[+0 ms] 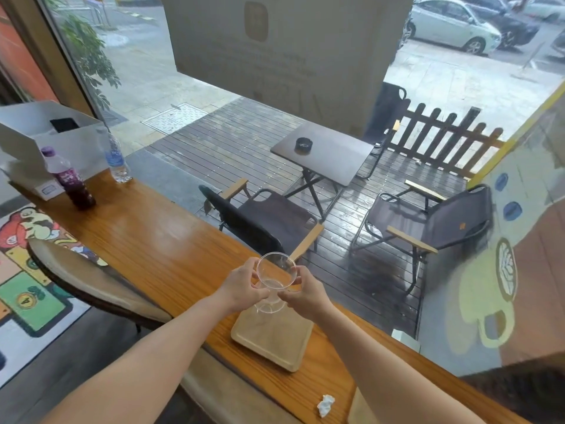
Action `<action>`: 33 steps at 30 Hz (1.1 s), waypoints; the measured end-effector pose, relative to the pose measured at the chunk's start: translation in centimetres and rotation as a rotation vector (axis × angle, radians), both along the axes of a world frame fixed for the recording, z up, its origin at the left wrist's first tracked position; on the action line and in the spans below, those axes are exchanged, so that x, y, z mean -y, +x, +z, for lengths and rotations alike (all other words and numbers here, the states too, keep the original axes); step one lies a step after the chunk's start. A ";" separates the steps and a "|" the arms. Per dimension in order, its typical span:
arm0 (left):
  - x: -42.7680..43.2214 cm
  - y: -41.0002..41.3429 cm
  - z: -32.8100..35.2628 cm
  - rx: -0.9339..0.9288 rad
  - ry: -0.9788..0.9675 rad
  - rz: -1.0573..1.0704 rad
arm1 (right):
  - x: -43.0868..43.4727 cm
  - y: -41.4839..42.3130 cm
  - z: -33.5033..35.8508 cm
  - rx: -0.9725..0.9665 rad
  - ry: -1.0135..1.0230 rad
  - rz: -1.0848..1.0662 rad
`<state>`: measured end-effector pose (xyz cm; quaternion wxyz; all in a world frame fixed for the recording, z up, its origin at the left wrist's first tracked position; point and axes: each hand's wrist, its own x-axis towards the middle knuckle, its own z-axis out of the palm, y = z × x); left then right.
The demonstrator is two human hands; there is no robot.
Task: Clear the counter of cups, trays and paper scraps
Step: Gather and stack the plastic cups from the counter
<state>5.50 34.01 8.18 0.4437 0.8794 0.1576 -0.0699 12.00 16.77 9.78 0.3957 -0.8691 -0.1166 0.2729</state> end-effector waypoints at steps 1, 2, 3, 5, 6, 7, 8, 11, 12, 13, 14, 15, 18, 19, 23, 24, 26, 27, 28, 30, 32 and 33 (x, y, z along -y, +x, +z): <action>-0.1 0.1 -0.2 -0.007 0.007 -0.010 | -0.2 0.0 -0.2 -0.006 -0.010 0.000; -0.3 0.1 -0.4 -0.017 0.012 -0.021 | -0.3 0.0 -0.3 -0.010 -0.021 0.001; -0.4 0.2 -0.6 -0.031 0.016 -0.031 | -0.4 -0.1 -0.5 -0.011 -0.035 0.004; -0.6 0.3 -1.1 -0.060 0.025 -0.053 | -0.7 -0.2 -1.0 -0.007 -0.067 0.008; -0.7 0.3 -1.3 -0.076 0.030 -0.061 | -0.8 -0.2 -1.2 -0.009 -0.080 0.005; -0.8 0.4 -1.6 -0.090 0.035 -0.067 | -0.9 -0.2 -1.4 -0.014 -0.094 0.001; -0.8 0.5 -1.8 -0.101 0.041 -0.073 | -1.0 -0.2 -1.6 -0.021 -0.108 -0.002; -1.1 0.6 -2.5 -0.120 0.075 -0.087 | -1.3 -0.3 -2.3 -0.039 -0.153 -0.008; -1.2 0.6 -2.8 -0.124 0.085 -0.094 | -1.4 -0.4 -2.4 -0.036 -0.171 -0.007; -1.3 0.7 -3.0 -0.129 0.090 -0.103 | -1.5 -0.4 -2.6 -0.030 -0.189 -0.004; -1.3 0.7 -3.2 -0.135 0.092 -0.111 | -1.6 -0.4 -2.8 -0.025 -0.203 0.001; -1.4 0.7 -3.5 -0.140 0.093 -0.120 | -1.6 -0.5 -2.9 -0.025 -0.213 0.006; -1.3 0.7 -4.3 -0.160 0.083 -0.136 | -1.7 -0.5 -3.4 -0.032 -0.227 0.015; -1.3 0.7 -4.5 -0.170 0.079 -0.137 | -1.7 -0.5 -3.5 -0.032 -0.229 0.016; -1.2 0.9 -5.1 -0.198 0.067 -0.140 | -1.6 -0.7 -3.8 -0.001 -0.251 0.022; -1.1 1.0 -5.2 -0.200 0.066 -0.143 | -1.6 -0.7 -3.9 0.008 -0.252 0.024; -1.0 1.0 -5.4 -0.200 0.059 -0.146 | -1.6 -0.9 -4.2 0.018 -0.245 0.016; -1.0 1.0 -5.5 -0.202 0.054 -0.145 | -1.5 -0.9 -4.3 0.019 -0.243 0.010; -0.9 1.0 -5.5 -0.205 0.053 -0.146 | -1.5 -1.0 -4.4 0.021 -0.246 0.007; -0.8 0.9 -5.7 -0.213 0.063 -0.151 | -1.5 -1.1 -4.6 0.016 -0.252 0.007; -0.6 0.8 -5.8 -0.218 0.081 -0.158 | -1.4 -1.3 -4.9 0.008 -0.248 0.006; -0.6 0.7 -5.9 -0.220 0.088 -0.158 | -1.4 -1.3 -5.0 0.002 -0.242 0.005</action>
